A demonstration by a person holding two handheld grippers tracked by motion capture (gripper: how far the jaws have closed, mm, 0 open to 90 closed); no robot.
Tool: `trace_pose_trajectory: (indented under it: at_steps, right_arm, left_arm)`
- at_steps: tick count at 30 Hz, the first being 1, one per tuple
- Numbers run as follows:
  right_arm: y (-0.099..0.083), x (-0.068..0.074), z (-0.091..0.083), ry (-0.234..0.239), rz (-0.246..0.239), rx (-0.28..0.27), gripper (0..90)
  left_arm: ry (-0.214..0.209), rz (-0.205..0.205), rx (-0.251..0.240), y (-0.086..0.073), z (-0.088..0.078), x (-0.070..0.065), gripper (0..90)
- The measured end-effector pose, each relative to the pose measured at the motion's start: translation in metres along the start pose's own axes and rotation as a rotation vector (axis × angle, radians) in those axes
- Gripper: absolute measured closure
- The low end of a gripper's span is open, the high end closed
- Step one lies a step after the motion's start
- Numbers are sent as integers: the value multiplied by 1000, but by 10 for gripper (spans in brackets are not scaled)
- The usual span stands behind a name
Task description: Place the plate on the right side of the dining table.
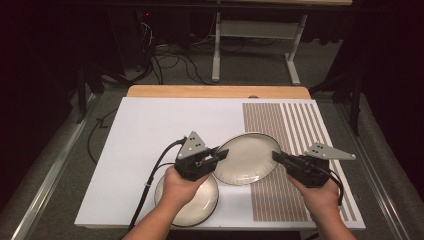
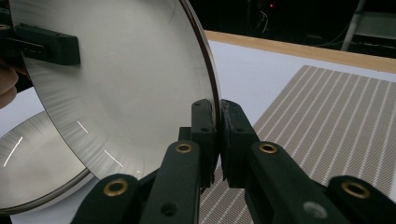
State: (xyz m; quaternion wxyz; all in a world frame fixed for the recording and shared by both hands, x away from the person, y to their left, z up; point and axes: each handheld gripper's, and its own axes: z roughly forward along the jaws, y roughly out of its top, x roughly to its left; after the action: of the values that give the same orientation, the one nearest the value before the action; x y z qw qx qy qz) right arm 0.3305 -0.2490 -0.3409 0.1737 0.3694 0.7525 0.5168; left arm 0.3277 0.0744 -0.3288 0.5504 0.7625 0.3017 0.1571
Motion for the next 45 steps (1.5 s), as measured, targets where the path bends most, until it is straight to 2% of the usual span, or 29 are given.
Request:
trace_pose_trajectory:
  at_steps: [5,18,30,37,45]
  right_arm:
    - [-1,-7,-9,-18,6,-7,871]
    - [-9,-31,-33,-72,34,-27,871]
    - [-24,-49,-47,-120,55,-28,874]
    - [-29,-58,-56,-150,63,-32,874]
    - [-37,-71,-69,-192,90,-34,875]
  left_arm:
    - [-15,-2,4,4,11,-3,792]
    - [-62,3,53,16,47,-14,791]
    - [-93,-10,109,19,80,-20,784]
    - [-106,-5,118,23,95,-26,781]
    - [-132,-10,138,25,121,-32,773]
